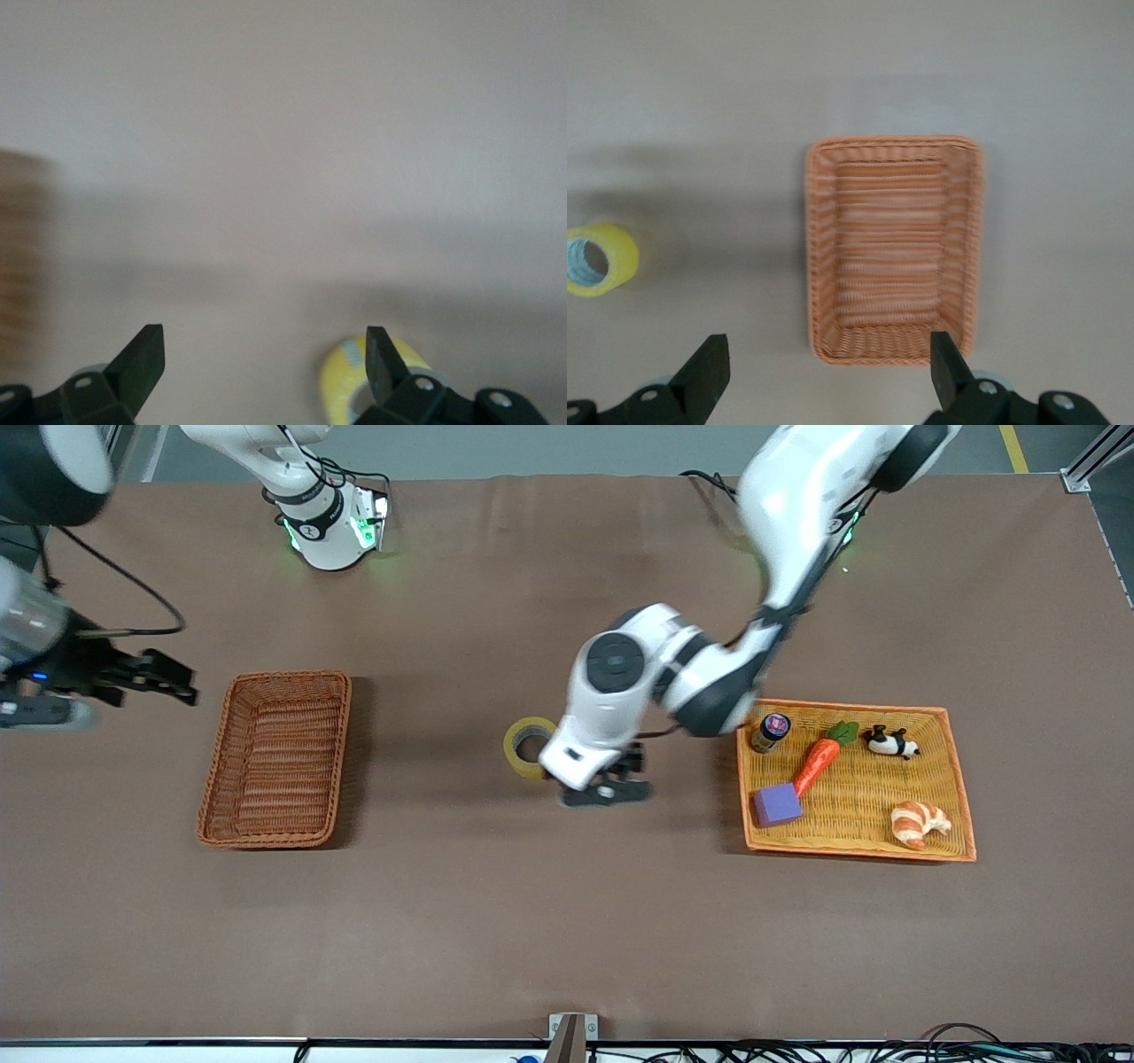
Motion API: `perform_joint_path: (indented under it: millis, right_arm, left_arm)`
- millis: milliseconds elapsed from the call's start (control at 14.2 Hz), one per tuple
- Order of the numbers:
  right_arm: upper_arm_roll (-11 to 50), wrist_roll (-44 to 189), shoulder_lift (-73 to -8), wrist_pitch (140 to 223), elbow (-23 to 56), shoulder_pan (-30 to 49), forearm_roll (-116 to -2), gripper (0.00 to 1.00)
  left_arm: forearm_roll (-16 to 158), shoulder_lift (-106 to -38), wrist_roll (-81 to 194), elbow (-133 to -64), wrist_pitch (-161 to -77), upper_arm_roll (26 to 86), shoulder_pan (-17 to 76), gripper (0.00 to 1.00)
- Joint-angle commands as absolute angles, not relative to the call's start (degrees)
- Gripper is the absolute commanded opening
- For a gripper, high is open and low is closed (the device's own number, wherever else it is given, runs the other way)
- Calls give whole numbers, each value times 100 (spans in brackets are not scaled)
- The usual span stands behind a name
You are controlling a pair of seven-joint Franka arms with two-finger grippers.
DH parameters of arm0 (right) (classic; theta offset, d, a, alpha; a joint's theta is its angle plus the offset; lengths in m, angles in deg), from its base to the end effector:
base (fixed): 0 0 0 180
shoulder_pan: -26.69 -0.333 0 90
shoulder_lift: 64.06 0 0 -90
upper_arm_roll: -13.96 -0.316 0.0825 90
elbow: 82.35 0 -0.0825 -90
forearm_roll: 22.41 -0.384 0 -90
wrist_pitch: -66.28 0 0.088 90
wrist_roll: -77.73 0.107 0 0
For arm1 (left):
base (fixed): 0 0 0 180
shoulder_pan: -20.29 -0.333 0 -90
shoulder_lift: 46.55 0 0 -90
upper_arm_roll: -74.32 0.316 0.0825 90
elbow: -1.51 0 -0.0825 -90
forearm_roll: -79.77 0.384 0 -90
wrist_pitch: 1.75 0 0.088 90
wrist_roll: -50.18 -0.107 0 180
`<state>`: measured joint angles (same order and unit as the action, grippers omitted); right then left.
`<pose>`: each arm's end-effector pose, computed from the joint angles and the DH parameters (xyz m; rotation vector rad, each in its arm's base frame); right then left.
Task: Move tape to another basket
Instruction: 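Open the left gripper and withdraw while the right gripper reaches the tape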
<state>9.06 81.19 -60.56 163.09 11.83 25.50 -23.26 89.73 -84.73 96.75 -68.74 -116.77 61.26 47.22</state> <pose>0.5763 0.0616 0.5656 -3.1221 -0.0686 0.0259 0.6087 -0.4382 0.3993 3.0610 0.1656 0.1727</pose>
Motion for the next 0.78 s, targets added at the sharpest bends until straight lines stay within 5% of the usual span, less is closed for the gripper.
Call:
perform_joint_path:
  millis: [0,353,707]
  right_arm:
    - [169,8719,-6143,17146,1967,2581,-2311,100]
    - [-1229,10450,-5275,18245,2215,2529,-2224,100]
    - [-1706,12287,-3852,19309,2075,1888,-654,100]
  left_arm:
    - [9058,-7461,8959,-7170,-10997,6105,4018,100]
    - [9084,-6643,7357,-7170,-10310,6096,2971,100]
    - [9067,-6133,6770,-7187,-9572,6079,2417,100]
